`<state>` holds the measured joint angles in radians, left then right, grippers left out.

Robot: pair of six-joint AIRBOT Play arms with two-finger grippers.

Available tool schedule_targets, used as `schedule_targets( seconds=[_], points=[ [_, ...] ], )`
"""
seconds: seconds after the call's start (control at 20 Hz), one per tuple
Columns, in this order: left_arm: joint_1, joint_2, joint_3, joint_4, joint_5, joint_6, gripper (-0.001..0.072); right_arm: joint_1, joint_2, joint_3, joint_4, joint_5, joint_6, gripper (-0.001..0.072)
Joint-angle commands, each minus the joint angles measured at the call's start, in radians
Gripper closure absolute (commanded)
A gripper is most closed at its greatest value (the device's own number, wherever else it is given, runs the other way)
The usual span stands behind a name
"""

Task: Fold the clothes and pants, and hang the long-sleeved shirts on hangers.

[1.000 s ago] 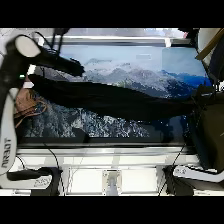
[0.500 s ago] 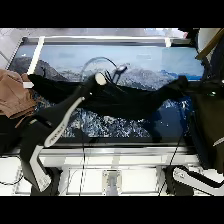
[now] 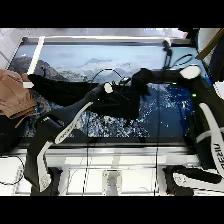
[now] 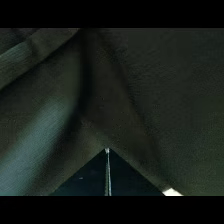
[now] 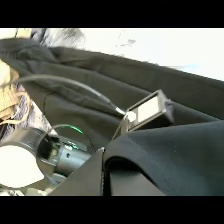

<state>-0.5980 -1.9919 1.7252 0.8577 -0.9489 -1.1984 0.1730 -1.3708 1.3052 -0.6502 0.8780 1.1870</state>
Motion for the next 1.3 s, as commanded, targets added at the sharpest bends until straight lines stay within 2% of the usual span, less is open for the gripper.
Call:
schedule_targets(
  seconds=[0.0, 0.1, 0.25, 0.4, 0.55, 0.6, 0.7, 0.8, 0.9, 1.0, 1.1, 1.2, 1.25],
  points=[
    [0.114, 0.093, 0.000, 0.178, -0.171, -0.029, 0.0687, 0.117, -0.120, 0.079, -0.006, -0.063, 0.013, 0.0703],
    [0.228, 0.184, 0.000, 0.266, -0.293, -0.029, 0.0687, 0.161, -0.206, 0.151, -0.007, -0.059, 0.031, 0.0703],
    [0.393, 0.302, 0.000, 0.272, -0.433, -0.028, 0.0687, 0.234, -0.352, 0.273, -0.005, -0.058, 0.034, 0.0703],
    [0.501, 0.377, 0.000, 0.272, -0.475, -0.024, 0.0687, 0.319, -0.499, 0.412, -0.002, -0.058, 0.034, 0.0702],
    [0.548, 0.409, 0.000, 0.272, -0.477, -0.002, 0.0687, 0.396, -0.599, 0.525, -0.005, -0.085, 0.034, 0.0701],
    [0.551, 0.413, 0.000, 0.272, -0.479, 0.002, 0.0686, 0.412, -0.612, 0.543, -0.006, -0.116, 0.034, 0.0664],
    [0.549, 0.415, 0.000, 0.271, -0.486, 0.002, 0.0686, 0.423, -0.617, 0.562, -0.004, -0.186, 0.035, 0.0338],
    [0.541, 0.416, 0.000, 0.267, -0.488, 0.002, 0.0686, 0.398, -0.614, 0.600, -0.017, -0.170, 0.035, 0.0325],
    [0.539, 0.423, 0.000, 0.260, -0.496, 0.002, 0.0686, 0.315, -0.600, 0.663, -0.074, -0.017, 0.062, 0.0328],
    [0.539, 0.438, 0.000, 0.260, -0.507, 0.019, 0.0686, 0.187, -0.580, 0.727, -0.211, 0.264, 0.196, 0.0335],
    [0.539, 0.452, 0.000, 0.260, -0.508, 0.024, 0.0686, 0.046, -0.539, 0.712, -0.302, 0.489, 0.221, 0.0335],
    [0.539, 0.462, 0.000, 0.261, -0.508, 0.024, 0.0686, -0.064, -0.494, 0.631, -0.339, 0.622, 0.226, 0.0335],
    [0.539, 0.463, 0.000, 0.260, -0.508, 0.024, 0.0686, -0.100, -0.471, 0.564, -0.346, 0.624, 0.225, 0.0334]
  ],
)
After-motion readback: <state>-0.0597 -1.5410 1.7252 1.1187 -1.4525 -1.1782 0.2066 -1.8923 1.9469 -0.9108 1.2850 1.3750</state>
